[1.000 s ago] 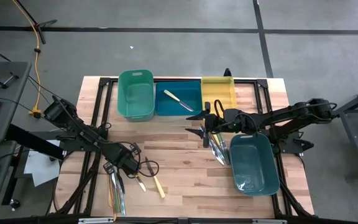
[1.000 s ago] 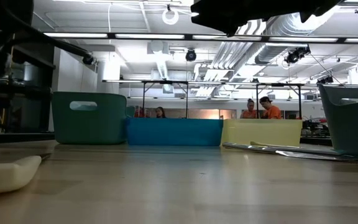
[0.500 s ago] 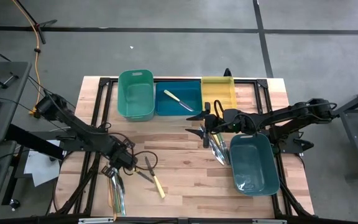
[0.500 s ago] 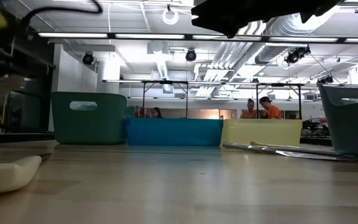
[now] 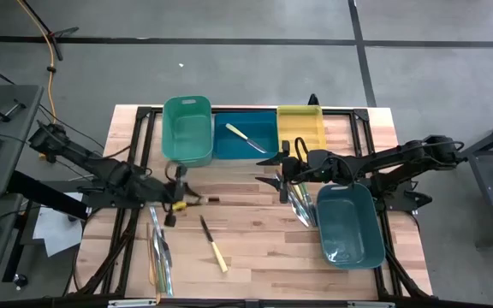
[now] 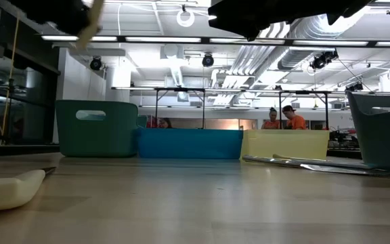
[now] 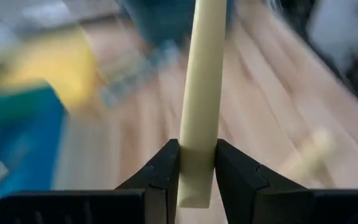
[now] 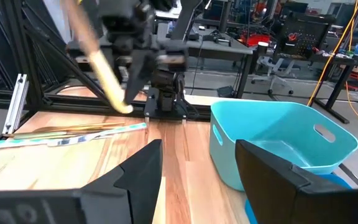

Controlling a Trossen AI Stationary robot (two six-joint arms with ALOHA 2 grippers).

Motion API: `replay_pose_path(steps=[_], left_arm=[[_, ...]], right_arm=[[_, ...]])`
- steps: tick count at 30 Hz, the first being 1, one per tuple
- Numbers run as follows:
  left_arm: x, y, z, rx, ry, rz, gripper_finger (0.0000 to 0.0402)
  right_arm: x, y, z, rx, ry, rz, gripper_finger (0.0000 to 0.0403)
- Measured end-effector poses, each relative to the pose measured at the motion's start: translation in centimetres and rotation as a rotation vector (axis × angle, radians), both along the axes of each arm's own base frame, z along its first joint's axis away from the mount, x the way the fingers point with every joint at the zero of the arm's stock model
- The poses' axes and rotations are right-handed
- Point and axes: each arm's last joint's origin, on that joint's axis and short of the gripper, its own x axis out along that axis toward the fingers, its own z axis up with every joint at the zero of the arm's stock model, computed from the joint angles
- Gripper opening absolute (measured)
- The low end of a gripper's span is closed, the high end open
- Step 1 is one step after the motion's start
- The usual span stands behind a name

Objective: Sort silverware by color (type)
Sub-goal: Put the yellow knife into the blue bin

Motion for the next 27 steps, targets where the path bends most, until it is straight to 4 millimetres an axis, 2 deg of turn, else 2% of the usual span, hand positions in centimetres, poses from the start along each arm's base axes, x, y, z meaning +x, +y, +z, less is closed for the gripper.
replay_pose_path(steps=[5, 9, 13, 18, 27], left_arm=[[0.2, 2.2, -2.1, -0.041, -0.383, 0.116, 0.0076], [-0.3, 4.1, -4.1, -0.079, -0.554, 0.218, 0.0076], [-0.1, 5.3, -5.1, -0.113, -0.556, 0.298, 0.0076], [0.5, 6.0, -5.8, -0.135, -0.519, 0.288, 0.0076], [0.7, 6.5, -5.6, -0.195, -0.530, 0.280, 0.0076]], right_arm=[[0.0, 0.0, 0.0, -0.005, -0.003, 0.001, 0.0200], [0.0, 0.0, 0.1, -0.004, -0.011, 0.000, 0.0200], [0.0, 0.0, 0.2, -0.005, -0.023, 0.000, 0.0200], [0.0, 0.0, 0.2, -0.006, -0.024, 0.000, 0.0200], [0.5, -0.1, -0.4, 0.023, -0.017, -0.007, 0.0200]])
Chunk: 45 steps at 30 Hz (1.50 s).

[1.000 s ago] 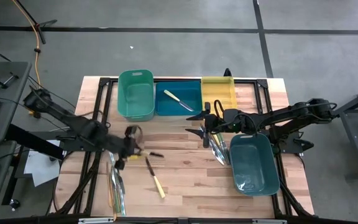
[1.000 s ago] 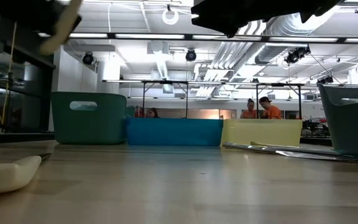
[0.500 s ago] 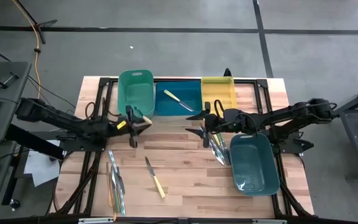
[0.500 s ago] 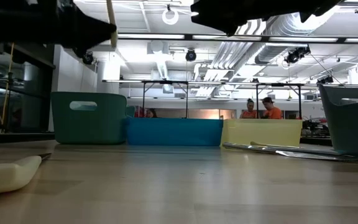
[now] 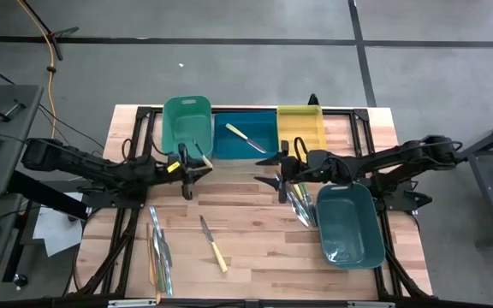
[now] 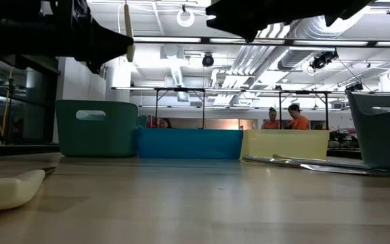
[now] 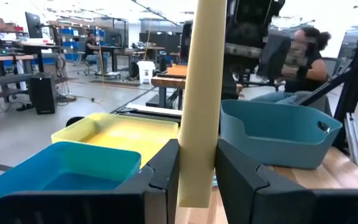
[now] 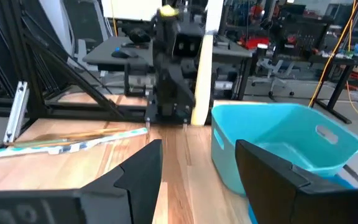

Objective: Sort silverware by color (type)
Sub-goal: Put the yellow knife into the blue bin

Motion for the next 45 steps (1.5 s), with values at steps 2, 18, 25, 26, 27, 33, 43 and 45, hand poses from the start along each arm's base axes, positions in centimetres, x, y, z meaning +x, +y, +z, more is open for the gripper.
replay_pose_path(steps=[2, 18, 25, 26, 27, 33, 43, 45], left_arm=[[0.5, -0.1, 0.2, 0.002, 0.006, -0.012, 0.0076], [7.0, -0.4, -1.0, 0.068, 0.092, -0.051, 0.0076], [9.1, -0.1, -1.2, 0.069, 0.107, -0.092, 0.0076], [9.3, 0.0, -1.2, 0.070, 0.109, -0.098, 0.0076], [9.3, 0.0, -1.4, 0.070, 0.114, -0.100, 0.0076], [9.5, 0.1, -1.4, 0.067, 0.118, -0.094, 0.0076], [9.5, 0.1, -1.5, 0.060, 0.119, -0.095, 0.0076], [9.5, 0.1, -1.5, 0.060, 0.124, -0.095, 0.0076]], right_arm=[[0.8, -0.2, -0.7, -0.002, -0.019, -0.007, 0.0200], [3.6, -2.8, -3.7, 0.116, -0.142, 0.020, 0.0200], [4.1, -2.3, -3.2, 0.142, -0.128, 0.026, 0.0200], [4.2, -2.3, -3.1, 0.142, -0.126, 0.025, 0.0200], [4.2, -2.2, -3.0, 0.142, -0.130, 0.028, 0.0200], [4.3, -2.1, -3.0, 0.143, -0.110, 0.029, 0.0200], [6.3, -2.0, -3.6, 0.183, -0.078, 0.065, 0.0200], [6.7, -2.0, -3.2, 0.182, -0.076, 0.070, 0.0200]])
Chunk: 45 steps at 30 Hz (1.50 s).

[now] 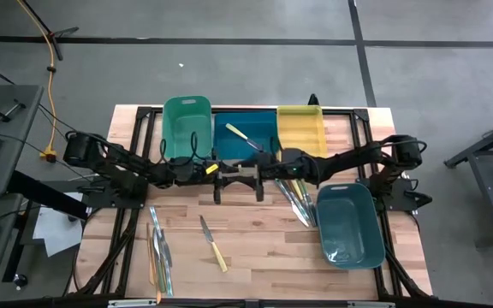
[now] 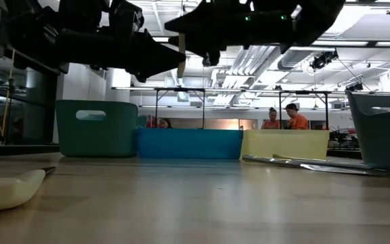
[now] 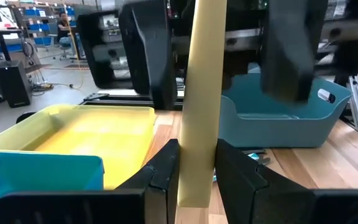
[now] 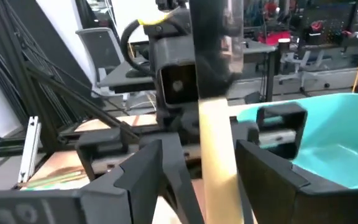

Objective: Sort silverware by color (type)
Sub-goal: Put the yellow knife into the blue bin

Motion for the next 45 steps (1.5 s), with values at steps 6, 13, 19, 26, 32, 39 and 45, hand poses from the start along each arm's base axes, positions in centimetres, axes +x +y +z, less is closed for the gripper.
replay_pose_path(steps=[6, 13, 19, 26, 32, 39, 45], left_arm=[[0.0, 0.0, 0.0, -0.001, 0.004, -0.005, 0.0076], [0.0, 0.0, -0.1, -0.001, 0.008, -0.009, 0.0076], [0.0, -0.1, -0.1, -0.020, 0.006, -0.013, 0.0076], [0.0, -0.1, -0.1, -0.015, 0.006, -0.012, 0.0098], [-0.1, -0.1, 0.0, -0.004, 0.017, -0.009, 0.0119], [-1.5, 0.3, 1.1, 0.005, 0.123, 0.029, 0.0122], [-4.0, 0.6, 3.0, 0.016, 0.208, 0.042, 0.0123]], right_arm=[[0.2, 0.0, -0.1, -0.015, 0.036, 0.003, 0.0194], [0.2, 0.0, -0.1, -0.013, 0.035, 0.003, 0.0120], [0.2, 0.0, -0.1, -0.020, 0.037, 0.001, 0.0051], [0.2, 0.0, -0.1, -0.007, 0.037, 0.000, 0.0051], [-0.3, 0.0, 0.6, -0.010, 0.055, -0.003, 0.0051], [-1.9, 0.8, 2.5, -0.092, 0.119, -0.088, 0.0051], [-2.7, 1.3, 2.2, -0.136, 0.156, -0.141, 0.0051]])
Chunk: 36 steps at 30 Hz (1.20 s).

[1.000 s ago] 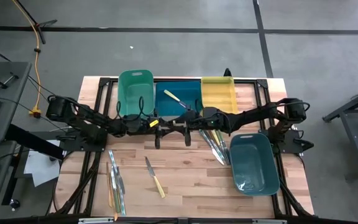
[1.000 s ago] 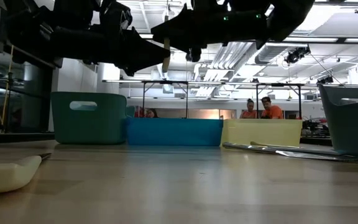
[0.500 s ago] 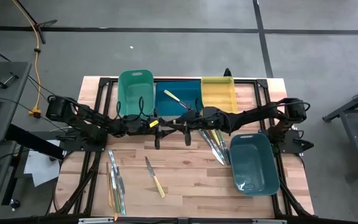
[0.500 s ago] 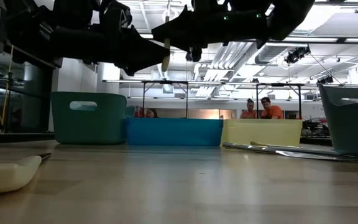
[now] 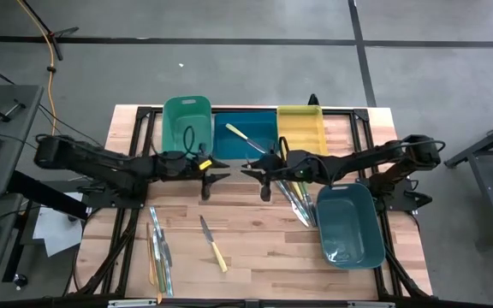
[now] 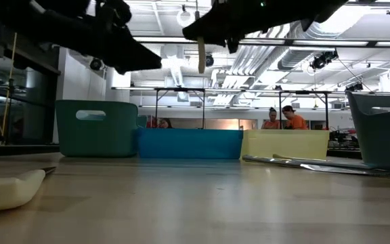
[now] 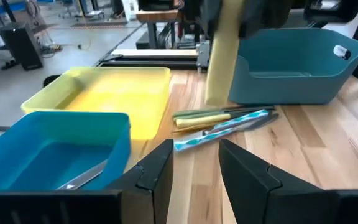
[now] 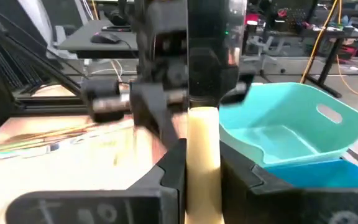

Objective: Sort silverware by color (type)
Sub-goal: Put the yellow knife into the blue bin

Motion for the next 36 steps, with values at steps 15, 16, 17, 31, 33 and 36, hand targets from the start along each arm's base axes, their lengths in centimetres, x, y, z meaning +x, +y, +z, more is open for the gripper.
replay_pose_path(steps=[15, 16, 17, 31, 33, 36], left_arm=[[-7.0, 0.0, -0.4, 0.029, -0.287, 0.025, 0.0099], [-7.1, 0.0, -0.3, 0.029, -0.292, 0.025, 0.0099], [-7.1, 0.0, -0.3, 0.029, -0.296, 0.024, 0.0099], [-7.1, 0.0, -0.2, 0.029, -0.296, 0.024, 0.0098], [-7.1, 0.0, -0.2, 0.029, -0.296, 0.024, 0.0099], [-7.1, 0.0, -0.2, 0.029, -0.296, 0.024, 0.0099]], right_arm=[[-1.1, -1.1, 0.0, 0.007, -0.073, -0.008, 0.0051], [-1.1, -1.1, 0.0, 0.007, -0.078, -0.004, 0.0051], [-1.1, -1.1, 0.1, 0.007, -0.080, -0.004, 0.0051], [-1.1, -1.1, 0.0, 0.005, -0.075, -0.003, 0.0051], [-1.1, -1.1, 0.0, 0.005, -0.075, -0.003, 0.0051], [-1.1, -1.1, 0.0, 0.005, -0.075, -0.003, 0.0051]])
